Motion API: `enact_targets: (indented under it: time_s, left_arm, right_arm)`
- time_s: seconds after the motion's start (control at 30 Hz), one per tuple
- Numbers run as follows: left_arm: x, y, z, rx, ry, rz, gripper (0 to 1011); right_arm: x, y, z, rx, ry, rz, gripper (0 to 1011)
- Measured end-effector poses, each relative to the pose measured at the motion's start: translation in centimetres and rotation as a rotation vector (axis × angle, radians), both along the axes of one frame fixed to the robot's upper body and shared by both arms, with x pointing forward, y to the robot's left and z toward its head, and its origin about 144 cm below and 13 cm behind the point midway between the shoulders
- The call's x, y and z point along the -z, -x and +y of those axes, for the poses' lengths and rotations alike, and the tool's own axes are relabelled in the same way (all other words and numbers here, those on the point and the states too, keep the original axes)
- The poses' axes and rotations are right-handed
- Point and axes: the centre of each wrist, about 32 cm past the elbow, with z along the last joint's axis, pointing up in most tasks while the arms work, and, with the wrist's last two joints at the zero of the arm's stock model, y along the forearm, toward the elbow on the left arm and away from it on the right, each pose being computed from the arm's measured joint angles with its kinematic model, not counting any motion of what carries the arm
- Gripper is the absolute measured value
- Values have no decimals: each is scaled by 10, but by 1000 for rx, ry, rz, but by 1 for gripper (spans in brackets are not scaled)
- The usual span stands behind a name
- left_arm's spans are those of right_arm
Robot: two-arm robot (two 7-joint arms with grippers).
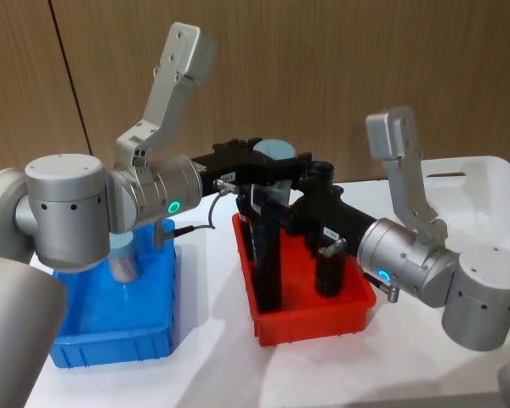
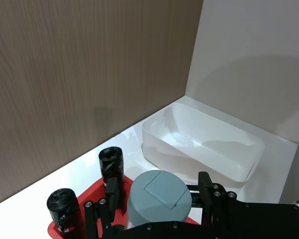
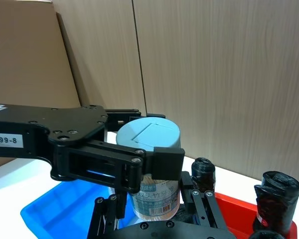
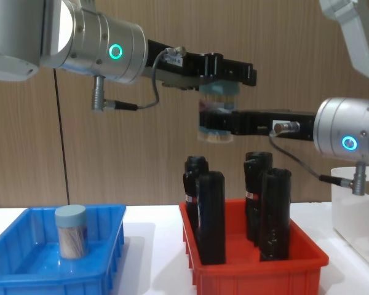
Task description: Pick the cotton swabs from the blue box and place them into the white box.
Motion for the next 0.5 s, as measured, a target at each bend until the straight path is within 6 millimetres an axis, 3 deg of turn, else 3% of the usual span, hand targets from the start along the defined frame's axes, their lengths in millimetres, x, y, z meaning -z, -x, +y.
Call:
enact_targets:
  time_s: [0.5]
  left_arm:
    - [0,0,0,-1,0,0,1004]
  right_arm:
    - [11,3,-16,100,3,14,639]
